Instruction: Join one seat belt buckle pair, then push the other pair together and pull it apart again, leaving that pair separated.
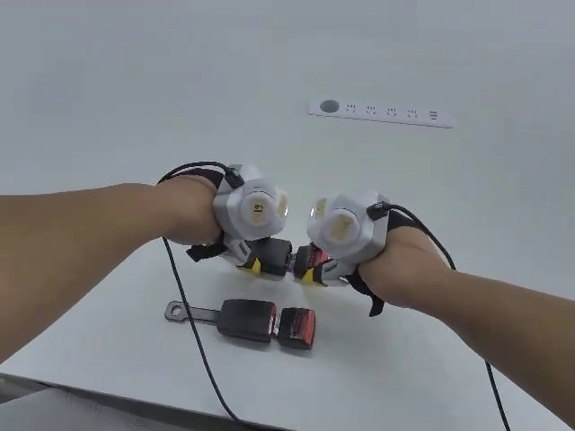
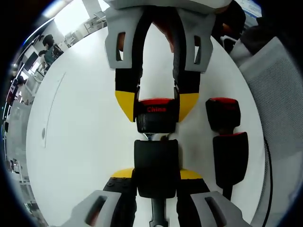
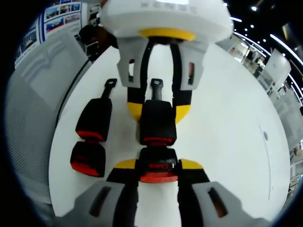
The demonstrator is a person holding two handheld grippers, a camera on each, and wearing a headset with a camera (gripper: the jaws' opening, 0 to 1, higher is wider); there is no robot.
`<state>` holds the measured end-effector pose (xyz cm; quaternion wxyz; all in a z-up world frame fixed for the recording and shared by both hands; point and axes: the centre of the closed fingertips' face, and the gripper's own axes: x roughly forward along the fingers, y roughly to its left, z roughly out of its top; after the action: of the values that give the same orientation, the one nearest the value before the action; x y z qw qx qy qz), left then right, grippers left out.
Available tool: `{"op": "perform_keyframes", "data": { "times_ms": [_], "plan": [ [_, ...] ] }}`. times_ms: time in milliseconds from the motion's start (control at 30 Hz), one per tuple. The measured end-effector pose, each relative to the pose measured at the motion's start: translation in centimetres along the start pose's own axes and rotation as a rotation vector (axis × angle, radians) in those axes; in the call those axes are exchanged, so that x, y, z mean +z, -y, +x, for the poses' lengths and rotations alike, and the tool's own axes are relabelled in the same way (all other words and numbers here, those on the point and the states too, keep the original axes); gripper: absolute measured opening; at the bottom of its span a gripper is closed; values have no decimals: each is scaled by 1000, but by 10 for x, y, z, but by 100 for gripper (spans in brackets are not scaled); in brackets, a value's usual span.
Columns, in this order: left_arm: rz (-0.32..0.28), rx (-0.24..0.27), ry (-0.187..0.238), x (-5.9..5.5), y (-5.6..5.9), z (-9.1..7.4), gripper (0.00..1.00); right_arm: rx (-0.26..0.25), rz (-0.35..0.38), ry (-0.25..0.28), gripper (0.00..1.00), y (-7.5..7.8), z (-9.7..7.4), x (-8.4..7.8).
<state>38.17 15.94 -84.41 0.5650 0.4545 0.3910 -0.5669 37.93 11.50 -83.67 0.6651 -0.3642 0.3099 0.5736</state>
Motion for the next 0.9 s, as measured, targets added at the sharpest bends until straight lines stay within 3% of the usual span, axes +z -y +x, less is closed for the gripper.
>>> {"op": "perform_keyframes", "data": {
  "times_ms": [567, 767, 900],
  "plan": [
    [-15, 2, 11, 1, -1, 0, 33, 2, 0, 8, 31, 1, -2, -3],
    [-24, 2, 6, 0, -1, -1, 33, -10, -4, -19, 33, 4, -8, -14],
    [-23, 5, 7, 0, -1, -1, 33, -12, -12, 6, 34, 4, -10, -16]
  ]
}}
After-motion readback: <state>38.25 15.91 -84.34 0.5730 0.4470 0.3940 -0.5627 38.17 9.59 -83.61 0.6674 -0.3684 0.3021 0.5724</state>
